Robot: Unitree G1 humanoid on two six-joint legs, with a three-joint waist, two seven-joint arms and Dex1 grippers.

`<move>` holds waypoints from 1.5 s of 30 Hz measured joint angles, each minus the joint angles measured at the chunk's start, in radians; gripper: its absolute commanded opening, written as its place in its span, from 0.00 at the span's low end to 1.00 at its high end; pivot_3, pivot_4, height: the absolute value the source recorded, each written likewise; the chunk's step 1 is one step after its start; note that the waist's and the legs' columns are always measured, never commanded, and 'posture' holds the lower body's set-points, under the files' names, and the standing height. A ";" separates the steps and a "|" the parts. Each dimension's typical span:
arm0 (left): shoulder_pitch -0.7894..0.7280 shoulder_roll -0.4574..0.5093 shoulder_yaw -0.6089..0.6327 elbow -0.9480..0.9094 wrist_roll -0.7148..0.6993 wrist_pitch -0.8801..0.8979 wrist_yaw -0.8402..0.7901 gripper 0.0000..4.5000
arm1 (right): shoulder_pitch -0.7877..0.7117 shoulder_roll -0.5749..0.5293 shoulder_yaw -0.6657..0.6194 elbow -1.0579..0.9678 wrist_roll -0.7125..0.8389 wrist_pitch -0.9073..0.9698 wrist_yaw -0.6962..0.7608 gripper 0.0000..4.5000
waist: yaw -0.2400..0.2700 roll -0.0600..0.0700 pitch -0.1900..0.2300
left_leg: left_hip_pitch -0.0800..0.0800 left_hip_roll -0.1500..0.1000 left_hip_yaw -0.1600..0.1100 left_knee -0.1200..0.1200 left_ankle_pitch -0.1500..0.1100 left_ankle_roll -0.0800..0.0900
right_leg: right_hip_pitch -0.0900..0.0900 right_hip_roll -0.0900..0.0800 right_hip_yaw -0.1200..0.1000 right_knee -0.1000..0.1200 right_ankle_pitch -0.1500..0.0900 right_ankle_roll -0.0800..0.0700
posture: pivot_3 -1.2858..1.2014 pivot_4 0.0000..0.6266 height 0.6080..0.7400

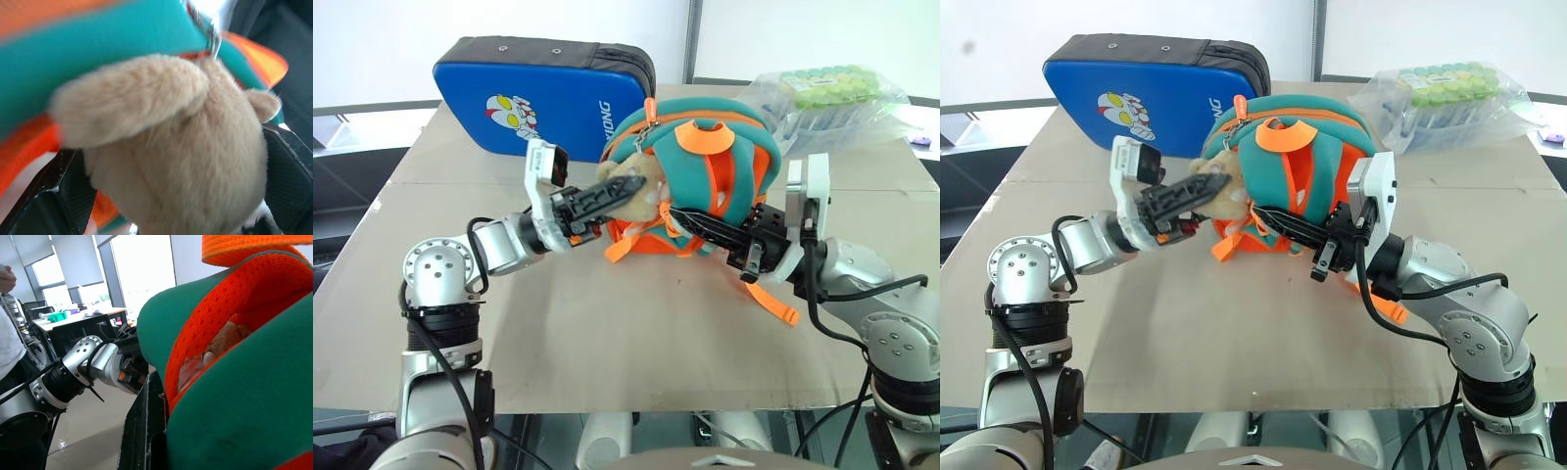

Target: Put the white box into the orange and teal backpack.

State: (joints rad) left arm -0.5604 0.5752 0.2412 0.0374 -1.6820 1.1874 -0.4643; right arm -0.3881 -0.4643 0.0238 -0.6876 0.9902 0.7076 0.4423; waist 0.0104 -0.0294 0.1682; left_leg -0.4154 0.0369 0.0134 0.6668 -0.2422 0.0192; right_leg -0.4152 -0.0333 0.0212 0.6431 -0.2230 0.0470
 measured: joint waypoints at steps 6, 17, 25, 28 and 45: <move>0.015 0.010 0.022 -0.019 -0.049 0.005 0.024 0.98 | -0.012 0.001 0.000 0.006 0.000 0.003 -0.010 0.00 | 0.000 0.000 0.000 | 0.000 0.000 0.001 0.000 0.000 0.000 | 0.000 0.000 0.001 0.000 0.000 0.000 | 0.52 0.24 1.00; 0.060 -0.023 0.021 -0.042 -0.122 -0.030 0.099 0.67 | -0.028 0.002 0.001 0.017 -0.004 0.009 -0.012 0.00 | 0.000 0.000 0.000 | 0.000 0.000 0.001 0.000 0.000 0.000 | 0.000 0.000 0.001 0.000 0.000 0.000 | 0.52 0.24 1.00; 0.090 0.024 0.041 -0.064 -0.127 -0.048 0.088 0.25 | -0.064 0.032 0.001 0.055 -0.048 0.000 -0.033 0.00 | 0.000 0.000 0.000 | 0.001 0.000 0.001 0.000 0.000 0.000 | 0.000 0.000 0.001 0.000 -0.002 -0.004 | 0.52 0.24 1.00; 0.058 0.060 0.101 -0.035 -0.143 -0.074 0.074 0.25 | -0.099 0.065 -0.004 0.099 -0.105 -0.023 -0.081 0.00 | -0.001 0.000 0.000 | 0.001 0.000 0.001 0.000 0.000 0.000 | 0.000 0.001 0.000 0.000 -0.002 -0.004 | 0.52 0.24 1.00; 0.470 0.148 0.148 0.033 0.233 -0.170 -0.097 0.24 | -0.235 0.188 -0.076 0.389 -0.362 -0.124 -0.341 0.00 | -0.012 0.000 0.000 | 0.000 0.000 0.005 -0.012 0.001 -0.001 | -0.006 -0.003 0.003 -0.001 -0.002 -0.004 | 0.52 0.24 1.00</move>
State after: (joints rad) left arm -0.0904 0.7232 0.3892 0.0705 -1.4489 1.0175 -0.5615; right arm -0.6233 -0.2765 -0.0523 -0.2987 0.6284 0.5838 0.1011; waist -0.0012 -0.0291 0.1683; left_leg -0.4151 0.0372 0.0184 0.6544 -0.2414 0.0177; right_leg -0.4216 -0.0362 0.0242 0.6417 -0.2253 0.0428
